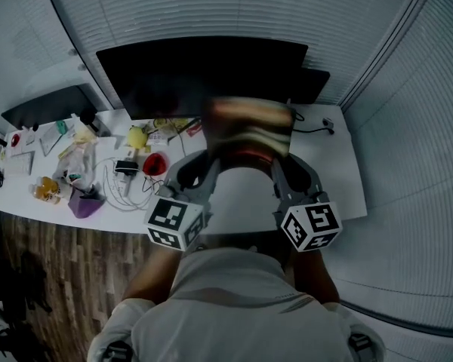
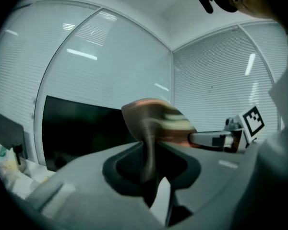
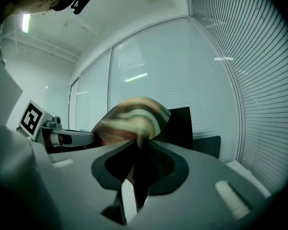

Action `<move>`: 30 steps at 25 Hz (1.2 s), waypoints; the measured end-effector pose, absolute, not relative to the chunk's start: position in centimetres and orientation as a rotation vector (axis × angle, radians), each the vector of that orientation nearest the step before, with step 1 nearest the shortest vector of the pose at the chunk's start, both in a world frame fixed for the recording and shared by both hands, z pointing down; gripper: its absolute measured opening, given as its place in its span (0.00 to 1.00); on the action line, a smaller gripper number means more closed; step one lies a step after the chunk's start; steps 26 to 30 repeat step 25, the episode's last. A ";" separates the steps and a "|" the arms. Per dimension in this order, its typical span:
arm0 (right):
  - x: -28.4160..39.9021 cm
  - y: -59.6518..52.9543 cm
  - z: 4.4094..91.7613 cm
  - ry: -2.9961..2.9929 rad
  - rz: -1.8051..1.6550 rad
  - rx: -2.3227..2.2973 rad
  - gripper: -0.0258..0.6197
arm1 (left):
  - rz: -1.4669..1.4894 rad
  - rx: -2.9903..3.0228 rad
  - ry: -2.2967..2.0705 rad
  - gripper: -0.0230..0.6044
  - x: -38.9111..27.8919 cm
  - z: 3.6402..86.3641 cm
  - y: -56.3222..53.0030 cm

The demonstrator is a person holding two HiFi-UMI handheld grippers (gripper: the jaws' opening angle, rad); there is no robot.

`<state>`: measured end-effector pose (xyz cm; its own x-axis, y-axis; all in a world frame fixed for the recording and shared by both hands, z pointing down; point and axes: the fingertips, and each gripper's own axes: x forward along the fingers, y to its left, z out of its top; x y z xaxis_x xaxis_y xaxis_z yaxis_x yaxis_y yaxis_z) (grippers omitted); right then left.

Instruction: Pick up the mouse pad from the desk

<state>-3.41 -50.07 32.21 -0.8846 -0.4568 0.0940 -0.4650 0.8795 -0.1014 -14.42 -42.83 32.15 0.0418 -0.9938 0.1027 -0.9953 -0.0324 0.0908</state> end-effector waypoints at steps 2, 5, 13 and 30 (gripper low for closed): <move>-3.4 -50.0 31.3 -3.004 0.173 0.725 0.15 | 0.014 2.177 -2.102 0.17 -14.5 31.4 -42.9; -3.3 -50.2 30.6 -3.024 0.168 0.720 0.15 | 0.008 2.187 -2.115 0.16 -14.4 30.7 -43.0; -3.6 -50.0 31.0 -3.040 0.200 0.671 0.15 | 0.002 2.167 -2.121 0.16 -14.6 31.0 -42.6; -3.3 -49.3 31.7 -3.044 0.230 0.635 0.15 | 0.005 2.147 -2.137 0.16 -14.2 31.5 -41.9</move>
